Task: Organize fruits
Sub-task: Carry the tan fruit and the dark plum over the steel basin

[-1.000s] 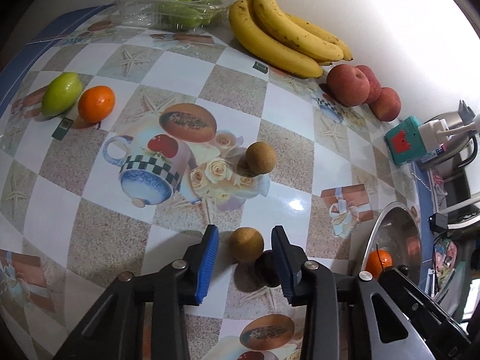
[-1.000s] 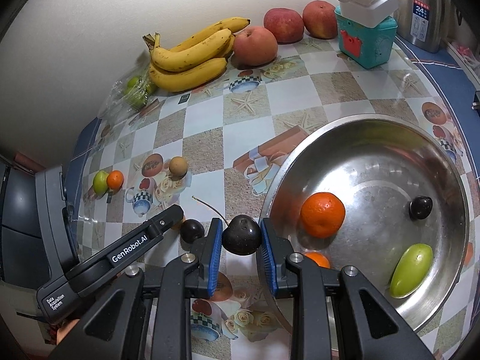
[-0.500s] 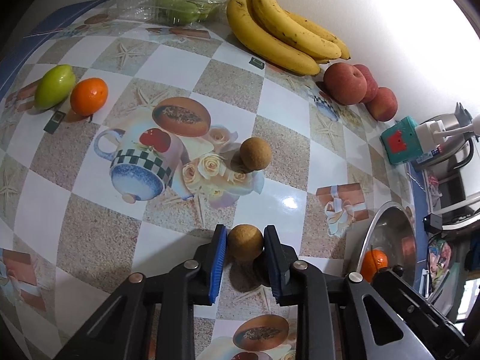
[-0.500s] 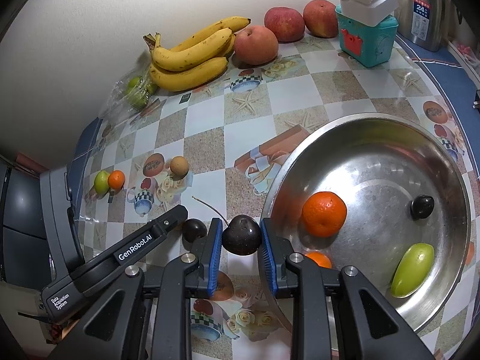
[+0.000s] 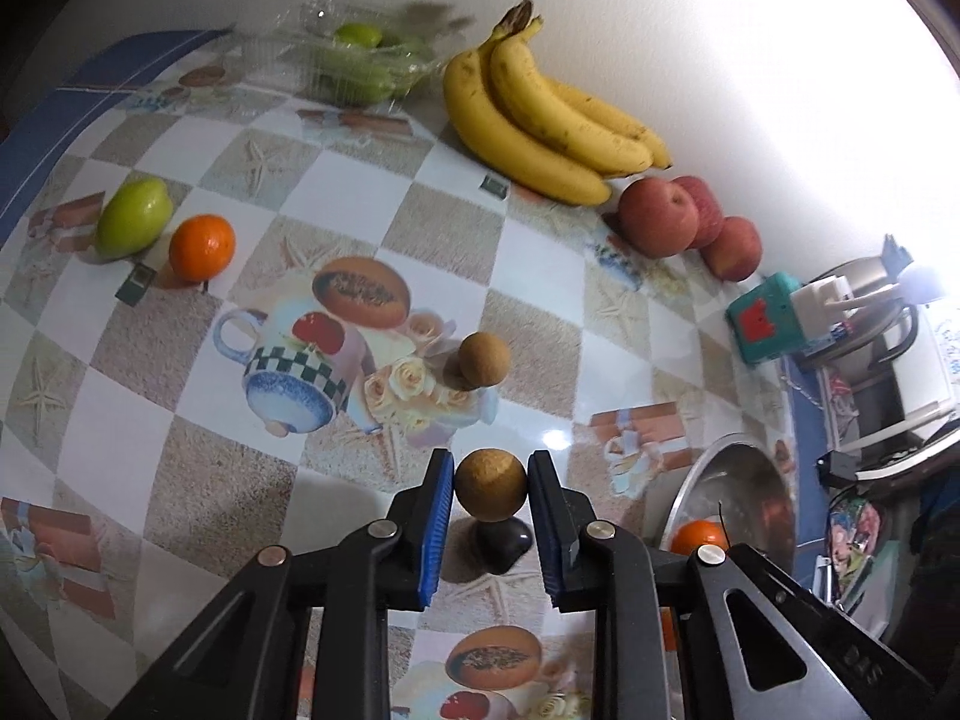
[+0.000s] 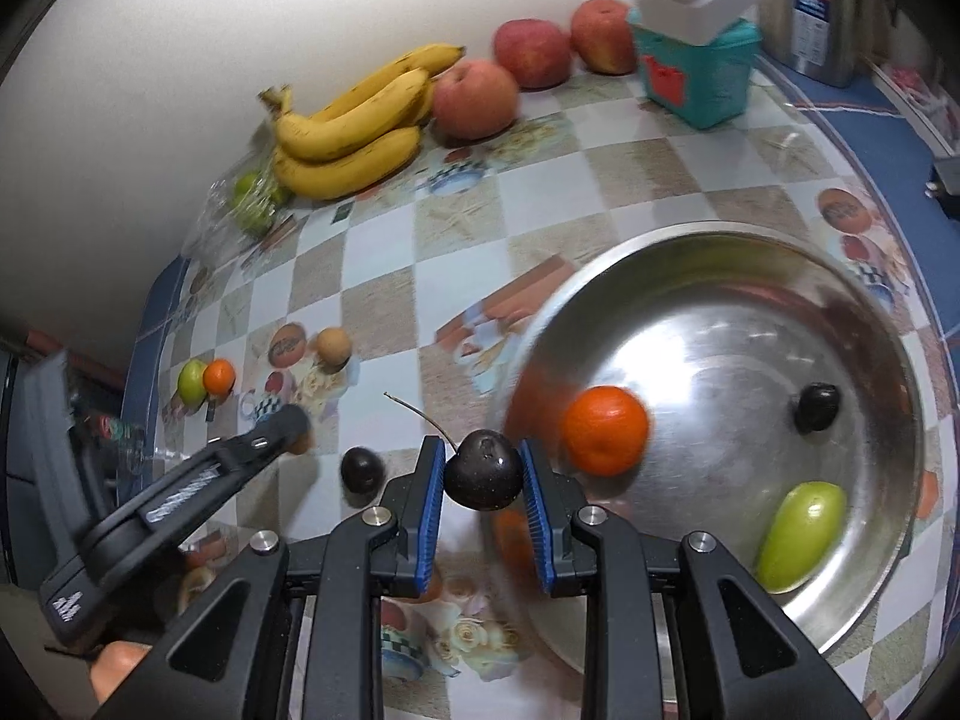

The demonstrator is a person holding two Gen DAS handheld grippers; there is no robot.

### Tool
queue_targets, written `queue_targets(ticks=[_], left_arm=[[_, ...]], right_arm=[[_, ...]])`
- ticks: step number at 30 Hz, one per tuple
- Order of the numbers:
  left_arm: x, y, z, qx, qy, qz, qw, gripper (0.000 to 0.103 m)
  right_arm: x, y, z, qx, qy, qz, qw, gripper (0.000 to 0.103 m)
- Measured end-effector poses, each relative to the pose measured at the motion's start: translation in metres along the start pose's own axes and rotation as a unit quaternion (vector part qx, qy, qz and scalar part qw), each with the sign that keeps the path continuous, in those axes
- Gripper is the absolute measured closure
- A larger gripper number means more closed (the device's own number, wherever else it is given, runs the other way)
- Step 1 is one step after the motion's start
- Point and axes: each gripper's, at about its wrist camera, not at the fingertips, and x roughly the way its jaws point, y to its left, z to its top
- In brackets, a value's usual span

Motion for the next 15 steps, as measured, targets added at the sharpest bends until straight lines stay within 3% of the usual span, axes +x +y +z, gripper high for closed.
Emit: queue_targets(ticks=[8,15], left_arm=[[-0.016,-0.022,-0.001,0.028,-0.014,-0.014,0.9994,0.076],[-0.02,-0.049,-0.013,0.064,-0.001,-0.032,0.9975,0.076]], right_arm=[[-0.022,-0.049,0.007,0.061,-0.028,-0.035,0.997,0.076],[-0.043,-0.077,0.011,0.091,-0.055,-0.07,0.992,0.076]])
